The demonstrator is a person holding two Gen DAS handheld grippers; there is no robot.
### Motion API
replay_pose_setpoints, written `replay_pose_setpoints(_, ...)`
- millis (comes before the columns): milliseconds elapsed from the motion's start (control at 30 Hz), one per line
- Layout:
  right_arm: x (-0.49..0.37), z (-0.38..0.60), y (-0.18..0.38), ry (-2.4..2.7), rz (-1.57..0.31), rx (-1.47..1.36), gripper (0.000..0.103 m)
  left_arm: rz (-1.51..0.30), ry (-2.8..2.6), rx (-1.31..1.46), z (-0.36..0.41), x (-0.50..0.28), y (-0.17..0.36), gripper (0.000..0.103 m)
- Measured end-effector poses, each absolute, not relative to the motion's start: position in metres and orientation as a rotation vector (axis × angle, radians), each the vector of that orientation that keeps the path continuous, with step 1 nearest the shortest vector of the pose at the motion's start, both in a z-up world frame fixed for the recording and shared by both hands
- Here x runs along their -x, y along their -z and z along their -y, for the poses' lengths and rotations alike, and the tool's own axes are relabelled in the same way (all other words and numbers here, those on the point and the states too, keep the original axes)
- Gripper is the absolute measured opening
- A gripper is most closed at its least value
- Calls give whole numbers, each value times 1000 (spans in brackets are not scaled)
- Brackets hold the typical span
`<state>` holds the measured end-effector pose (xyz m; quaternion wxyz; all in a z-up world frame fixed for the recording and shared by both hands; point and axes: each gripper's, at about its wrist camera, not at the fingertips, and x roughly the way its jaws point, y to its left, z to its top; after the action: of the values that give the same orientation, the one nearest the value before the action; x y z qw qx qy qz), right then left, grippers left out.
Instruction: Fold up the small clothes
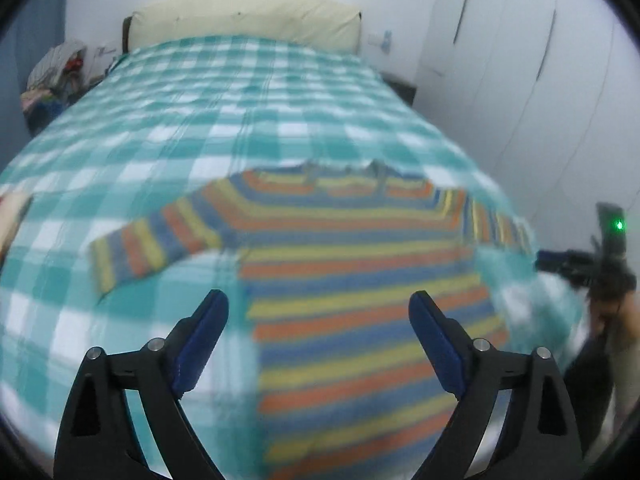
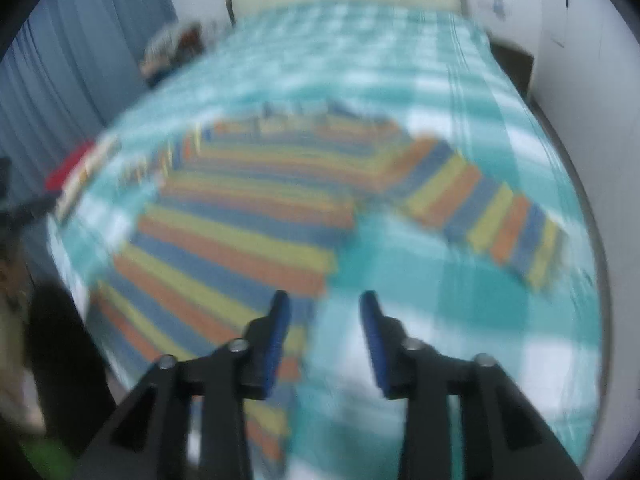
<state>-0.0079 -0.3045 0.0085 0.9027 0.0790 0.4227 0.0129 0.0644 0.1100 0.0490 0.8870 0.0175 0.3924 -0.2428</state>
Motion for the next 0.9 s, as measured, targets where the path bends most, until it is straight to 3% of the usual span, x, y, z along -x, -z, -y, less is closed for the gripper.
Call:
replay_pose_setpoints(267,-37,283,53,-6,-868,-101,49,-848,387,-15,-92,-99,26,93)
replay_pose_setpoints(300,-34,285,57,16,-851,-81,51,-852,375,0,-96,-100,36,93)
replay_pose_setpoints(367,-33,292,66,93,-812,-85,71,-860,344,-7,-97,-98,47,93)
replay_pose_setpoints(400,-32,297,68,118,-800,-108,74,-871,319,-26,-97,-100,54,93)
replay_pose_setpoints(700,-40,319,103,206,-831,-110,76,-976,207,-50,-93,-110,100,96)
replay_pose_setpoints(900,-41,324,115,192,-833,-128,90,-972,188,-88,-89,-108,107,102)
